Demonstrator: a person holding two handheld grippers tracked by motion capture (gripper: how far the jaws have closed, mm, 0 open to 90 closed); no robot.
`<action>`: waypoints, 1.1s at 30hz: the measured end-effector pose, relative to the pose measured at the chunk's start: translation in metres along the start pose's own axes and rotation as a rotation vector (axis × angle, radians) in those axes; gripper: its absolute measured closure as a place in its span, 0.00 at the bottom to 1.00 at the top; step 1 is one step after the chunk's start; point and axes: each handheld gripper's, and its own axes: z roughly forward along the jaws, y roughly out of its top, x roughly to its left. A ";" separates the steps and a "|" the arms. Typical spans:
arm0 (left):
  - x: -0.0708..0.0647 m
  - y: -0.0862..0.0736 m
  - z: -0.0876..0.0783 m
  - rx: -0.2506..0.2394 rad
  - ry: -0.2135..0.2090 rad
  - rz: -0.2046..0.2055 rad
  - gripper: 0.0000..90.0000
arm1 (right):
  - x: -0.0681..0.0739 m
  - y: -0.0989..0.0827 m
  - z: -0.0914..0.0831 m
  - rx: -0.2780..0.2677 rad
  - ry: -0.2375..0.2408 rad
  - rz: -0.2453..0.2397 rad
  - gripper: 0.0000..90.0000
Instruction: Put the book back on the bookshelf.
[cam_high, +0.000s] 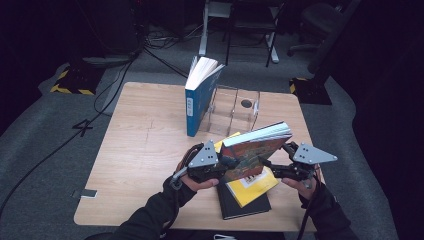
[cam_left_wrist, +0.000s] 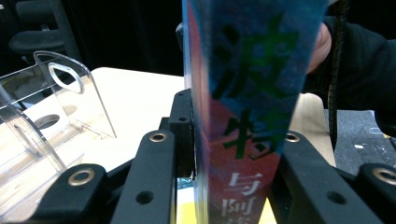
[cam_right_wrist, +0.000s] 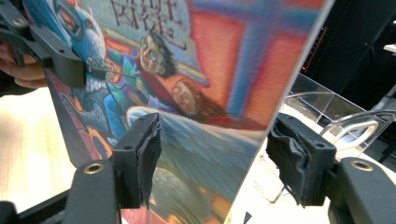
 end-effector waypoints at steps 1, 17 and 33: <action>0.000 0.001 0.000 -0.004 0.001 -0.002 0.78 | 0.000 0.000 0.001 0.002 -0.003 0.001 0.41; -0.001 0.037 0.002 -0.059 0.031 -0.004 0.68 | 0.000 0.000 0.000 -0.013 0.002 0.013 0.44; 0.001 0.054 0.003 -0.035 0.059 -0.023 0.81 | -0.001 -0.001 0.000 0.001 -0.015 0.006 0.43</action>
